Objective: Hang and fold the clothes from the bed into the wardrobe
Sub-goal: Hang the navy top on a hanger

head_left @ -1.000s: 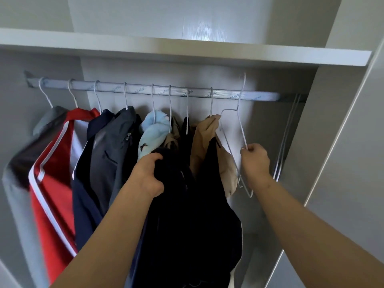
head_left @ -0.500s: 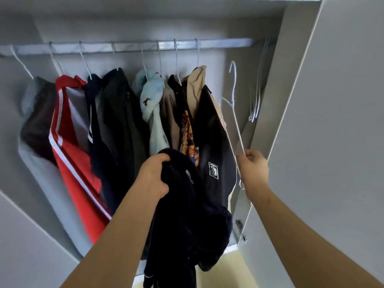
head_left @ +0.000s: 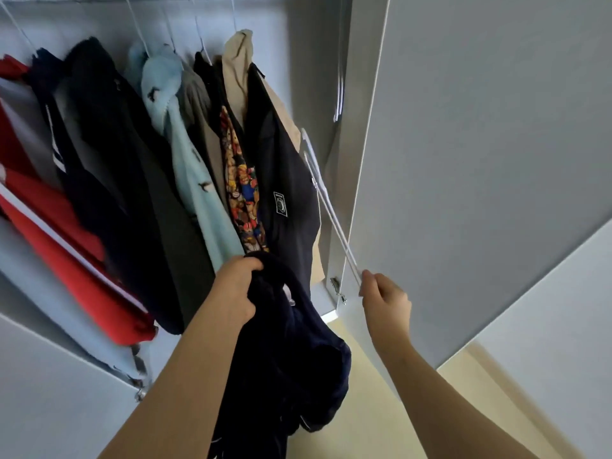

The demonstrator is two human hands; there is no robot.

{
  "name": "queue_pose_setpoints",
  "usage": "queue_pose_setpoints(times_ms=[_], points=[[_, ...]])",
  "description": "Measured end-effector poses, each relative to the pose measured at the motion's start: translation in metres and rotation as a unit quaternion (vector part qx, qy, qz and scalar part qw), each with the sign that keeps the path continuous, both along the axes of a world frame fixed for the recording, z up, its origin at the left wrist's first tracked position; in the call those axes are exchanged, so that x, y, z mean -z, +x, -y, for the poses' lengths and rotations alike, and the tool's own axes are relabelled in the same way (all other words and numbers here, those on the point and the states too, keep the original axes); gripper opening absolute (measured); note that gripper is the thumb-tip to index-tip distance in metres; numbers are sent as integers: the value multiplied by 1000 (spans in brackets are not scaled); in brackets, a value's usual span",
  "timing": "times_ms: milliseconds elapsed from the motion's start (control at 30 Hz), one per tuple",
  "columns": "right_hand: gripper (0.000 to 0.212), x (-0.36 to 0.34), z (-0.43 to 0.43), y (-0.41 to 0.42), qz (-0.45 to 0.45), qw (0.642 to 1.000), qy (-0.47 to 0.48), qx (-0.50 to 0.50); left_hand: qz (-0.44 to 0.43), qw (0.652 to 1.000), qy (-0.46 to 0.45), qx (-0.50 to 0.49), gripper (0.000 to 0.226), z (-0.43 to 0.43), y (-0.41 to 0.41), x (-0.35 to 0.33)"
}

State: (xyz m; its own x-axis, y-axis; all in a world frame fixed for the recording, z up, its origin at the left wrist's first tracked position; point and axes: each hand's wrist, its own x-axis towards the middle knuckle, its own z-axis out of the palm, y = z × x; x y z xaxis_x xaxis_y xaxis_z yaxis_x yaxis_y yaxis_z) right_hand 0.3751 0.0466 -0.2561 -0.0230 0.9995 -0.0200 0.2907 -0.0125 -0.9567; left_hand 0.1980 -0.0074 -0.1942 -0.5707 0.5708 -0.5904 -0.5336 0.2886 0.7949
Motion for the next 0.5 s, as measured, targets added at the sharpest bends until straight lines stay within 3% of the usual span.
queue_pose_setpoints(times_ms=[100,300,400,500], points=[[45,14,13,36,57,998,1,-26,-59,998,6,31,25,2,30,23],[43,44,38,117,153,985,-28,-74,-113,986,-12,125,64,8,89,57],[49,51,45,142,193,975,-23,-111,-122,976,-2,179,62,8,116,60],[50,54,49,161,190,974,-30,-121,-117,972,-21,202,46,9,137,62]])
